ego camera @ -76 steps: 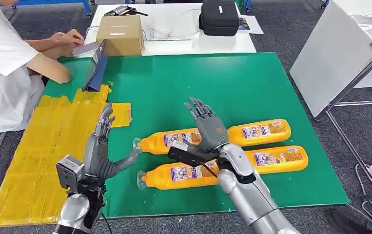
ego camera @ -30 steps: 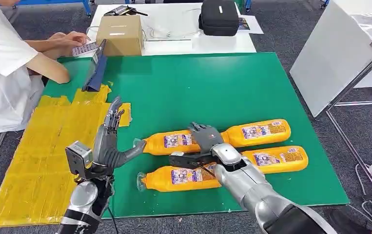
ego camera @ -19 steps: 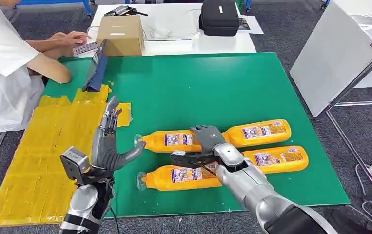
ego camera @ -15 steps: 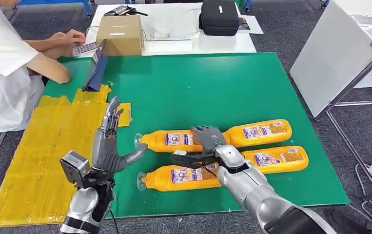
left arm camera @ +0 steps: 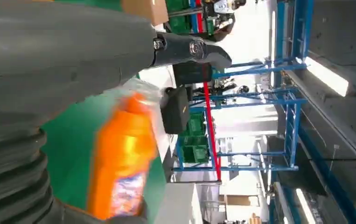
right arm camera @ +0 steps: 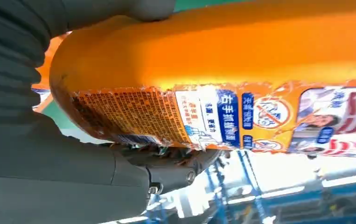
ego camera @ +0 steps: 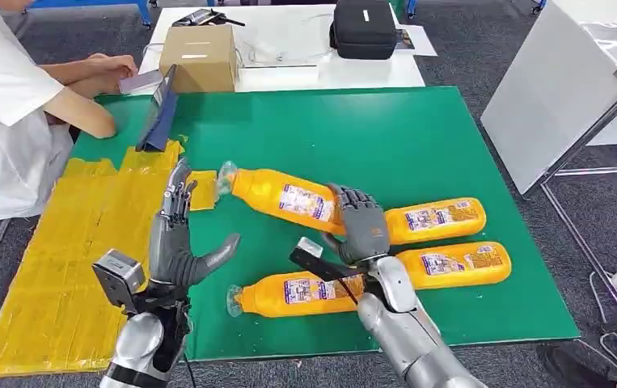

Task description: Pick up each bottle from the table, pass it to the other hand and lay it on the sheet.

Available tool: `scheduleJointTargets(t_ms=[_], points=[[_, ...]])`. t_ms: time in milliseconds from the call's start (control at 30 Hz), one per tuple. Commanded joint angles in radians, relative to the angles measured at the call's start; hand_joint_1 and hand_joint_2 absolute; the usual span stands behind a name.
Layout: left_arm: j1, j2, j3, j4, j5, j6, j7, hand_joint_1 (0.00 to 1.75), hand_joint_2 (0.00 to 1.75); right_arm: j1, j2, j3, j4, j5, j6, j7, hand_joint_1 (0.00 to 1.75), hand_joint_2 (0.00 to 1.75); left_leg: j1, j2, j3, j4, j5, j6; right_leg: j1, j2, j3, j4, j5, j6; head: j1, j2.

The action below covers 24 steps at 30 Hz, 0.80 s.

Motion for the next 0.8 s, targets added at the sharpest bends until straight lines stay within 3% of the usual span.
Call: scheduleJointTargets(t_ms=[33,233,567,600,633,800], points=[[-0.020,0.016,0.014,0.068,0.030,-0.014,0.021,0.00,1.75,0.190,0.063,-0.193,-0.428,-0.108,-0.042,-0.188,1.75,1.75,0.002,-0.003,0.004,0.001,-0.003,-0.002,0.001,0.001,0.005,0.001,-0.003,-0.004,0.000,0.000],[-0.023,0.018,0.044,0.078,0.108,-0.009,0.040,0.00,1.75,0.254,0.058,-0.138,-0.564,-0.279,-0.034,-0.262,1.75,1.75,0.001,-0.002,0.004,0.000,-0.002,-0.002,0.001,0.001,0.004,0.001,-0.003,-0.003,0.000,0.000],[-0.023,0.021,0.047,0.078,0.111,-0.011,0.040,0.00,1.75,0.257,0.058,-0.133,-0.565,-0.278,-0.035,-0.262,1.75,1.75,0.001,-0.001,0.004,0.000,-0.002,-0.002,0.001,0.002,0.004,0.000,-0.002,-0.003,-0.001,0.000],[-0.028,0.044,0.020,0.065,0.111,-0.047,0.039,0.00,1.75,0.254,0.032,-0.037,-0.523,-0.449,0.143,-0.310,1.75,1.75,0.001,-0.001,0.004,0.000,-0.002,-0.002,0.001,0.002,0.004,0.000,-0.002,-0.003,0.000,0.000],[-0.029,0.049,0.011,0.056,0.109,-0.048,0.034,0.00,1.75,0.256,0.031,-0.026,-0.522,-0.508,0.206,-0.324,1.75,1.75,0.002,0.000,0.005,0.000,-0.003,-0.002,0.001,0.003,0.005,0.000,-0.002,-0.003,0.000,0.000],[0.001,0.067,-0.027,-0.020,0.101,-0.058,0.012,0.00,1.75,0.254,0.029,0.003,-0.480,-0.531,0.279,-0.346,1.75,1.75,0.001,0.000,0.003,-0.001,-0.001,-0.001,0.001,0.002,0.003,-0.001,-0.001,-0.002,0.000,0.000]])
